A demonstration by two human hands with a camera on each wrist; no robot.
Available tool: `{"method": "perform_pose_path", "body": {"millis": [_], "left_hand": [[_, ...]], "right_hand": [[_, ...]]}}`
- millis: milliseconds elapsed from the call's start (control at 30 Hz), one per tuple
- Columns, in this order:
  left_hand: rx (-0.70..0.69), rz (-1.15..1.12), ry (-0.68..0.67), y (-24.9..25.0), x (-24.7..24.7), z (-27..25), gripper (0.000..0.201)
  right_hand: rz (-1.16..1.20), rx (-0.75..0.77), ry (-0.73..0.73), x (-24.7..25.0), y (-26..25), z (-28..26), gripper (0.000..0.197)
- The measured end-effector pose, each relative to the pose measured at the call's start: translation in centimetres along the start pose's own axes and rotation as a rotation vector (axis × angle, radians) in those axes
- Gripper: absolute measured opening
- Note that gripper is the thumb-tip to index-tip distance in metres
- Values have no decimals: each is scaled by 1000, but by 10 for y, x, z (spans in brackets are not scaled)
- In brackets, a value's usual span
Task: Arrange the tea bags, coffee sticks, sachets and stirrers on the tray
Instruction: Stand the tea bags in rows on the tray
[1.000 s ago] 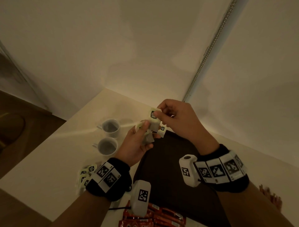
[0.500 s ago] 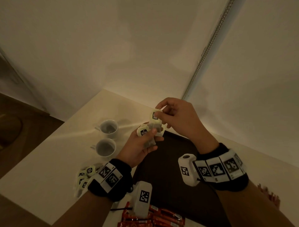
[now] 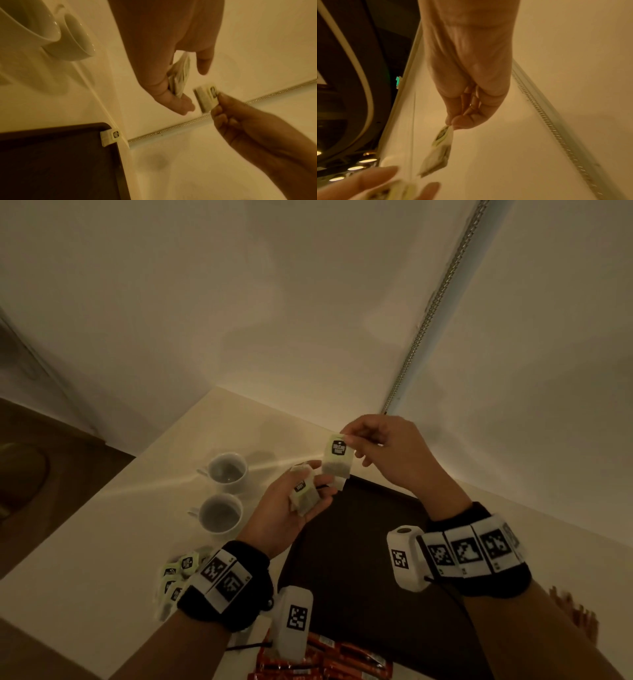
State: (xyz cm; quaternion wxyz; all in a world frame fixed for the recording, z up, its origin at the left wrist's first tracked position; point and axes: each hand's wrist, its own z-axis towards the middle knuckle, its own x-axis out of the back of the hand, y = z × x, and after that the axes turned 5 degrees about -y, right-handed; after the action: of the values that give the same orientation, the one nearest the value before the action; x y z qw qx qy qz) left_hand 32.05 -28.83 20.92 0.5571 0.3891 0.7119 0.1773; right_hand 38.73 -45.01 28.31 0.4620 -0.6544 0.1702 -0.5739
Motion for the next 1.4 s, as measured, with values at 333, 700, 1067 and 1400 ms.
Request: {"method": "perform_pose_path", "body": {"millis": [333, 700, 1067, 1400], "left_hand": [[-30, -77, 99, 12, 25, 13, 54], [-17, -90, 80, 2, 33, 26, 53], [13, -58, 103, 2, 32, 32, 55], [150, 75, 21, 11, 16, 35, 78]], "right_hand": [[-160, -413, -146, -36, 153, 15, 14], [-189, -499, 74, -51, 209, 48, 7], [-192, -524, 83, -55, 221, 57, 9], [119, 118, -156, -52, 67, 42, 29]]}}
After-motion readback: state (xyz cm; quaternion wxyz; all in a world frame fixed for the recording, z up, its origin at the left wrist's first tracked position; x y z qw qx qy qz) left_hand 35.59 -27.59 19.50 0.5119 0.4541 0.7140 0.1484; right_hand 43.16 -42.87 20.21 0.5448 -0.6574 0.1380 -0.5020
